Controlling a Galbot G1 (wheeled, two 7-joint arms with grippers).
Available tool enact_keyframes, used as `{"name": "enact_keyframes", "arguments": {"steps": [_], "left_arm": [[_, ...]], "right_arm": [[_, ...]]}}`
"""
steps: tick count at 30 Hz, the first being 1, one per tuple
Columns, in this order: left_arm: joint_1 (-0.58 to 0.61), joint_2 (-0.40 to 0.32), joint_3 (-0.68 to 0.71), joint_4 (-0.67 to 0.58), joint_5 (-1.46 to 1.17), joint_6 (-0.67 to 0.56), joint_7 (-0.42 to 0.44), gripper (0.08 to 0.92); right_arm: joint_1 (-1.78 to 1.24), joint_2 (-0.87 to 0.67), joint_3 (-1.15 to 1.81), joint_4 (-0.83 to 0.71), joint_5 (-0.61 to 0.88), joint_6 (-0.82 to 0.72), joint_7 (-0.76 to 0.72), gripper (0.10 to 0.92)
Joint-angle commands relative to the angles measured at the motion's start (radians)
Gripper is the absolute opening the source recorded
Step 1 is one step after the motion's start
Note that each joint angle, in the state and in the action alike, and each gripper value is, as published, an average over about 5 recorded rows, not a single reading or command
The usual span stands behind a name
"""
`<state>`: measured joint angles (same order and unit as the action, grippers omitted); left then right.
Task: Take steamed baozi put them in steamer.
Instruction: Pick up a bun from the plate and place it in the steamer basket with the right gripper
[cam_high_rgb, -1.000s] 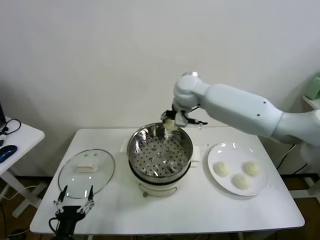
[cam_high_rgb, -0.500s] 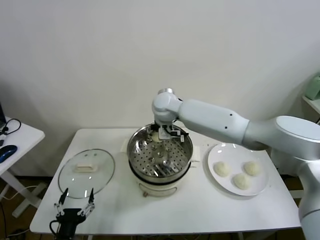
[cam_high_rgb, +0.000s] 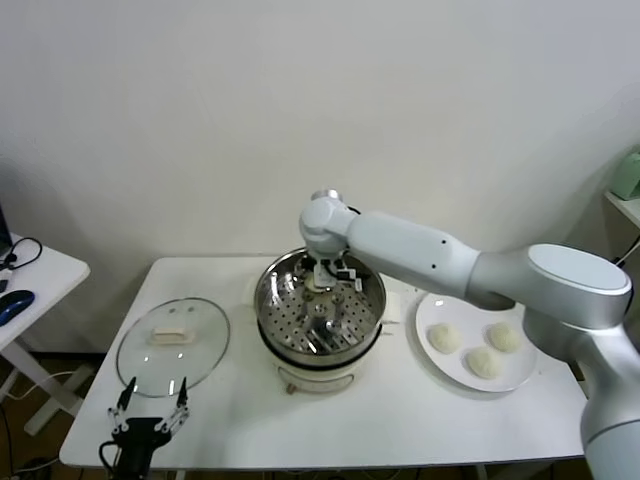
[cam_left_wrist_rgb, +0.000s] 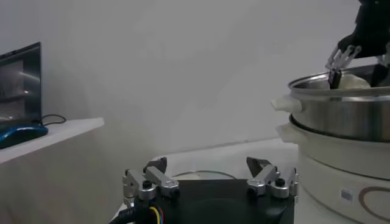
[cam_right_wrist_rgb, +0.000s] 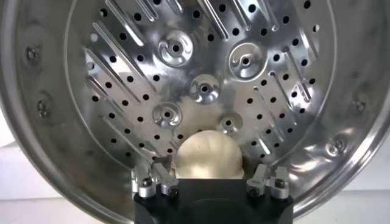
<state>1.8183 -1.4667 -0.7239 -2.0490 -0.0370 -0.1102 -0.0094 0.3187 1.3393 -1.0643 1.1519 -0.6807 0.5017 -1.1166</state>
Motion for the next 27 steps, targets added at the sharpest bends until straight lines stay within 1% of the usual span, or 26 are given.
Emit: {"name": "enact_keyframes", "arguments": {"steps": [1,19,25,27], "left_arm": [[0.0,-0.001,0.001,0.002,0.001,-0.001,0.0,0.823],[0.001,-0.004,0.001,0.01,0.003,0.0,-0.004,0.823],[0.0,-0.005,0.001,0.012,0.004,0.0,-0.004,0.823],[0.0,-0.004,0.001,0.012,0.004,0.0,-0.005,0.823]], "right_arm": [[-0.01,0.002,-0.002,-0.012,0.002,0.003,-0.002,0.746],[-0.004,-0.022,-0.016,0.019,0.054,-0.01,-0.012,0.748],[-0.006,-0.021,-0.009,0.014,0.055,-0.01,0.0,0.81],[-0.002,-0.023,-0.002,0.016,0.056,-0.008,-0.001,0.819]]}}
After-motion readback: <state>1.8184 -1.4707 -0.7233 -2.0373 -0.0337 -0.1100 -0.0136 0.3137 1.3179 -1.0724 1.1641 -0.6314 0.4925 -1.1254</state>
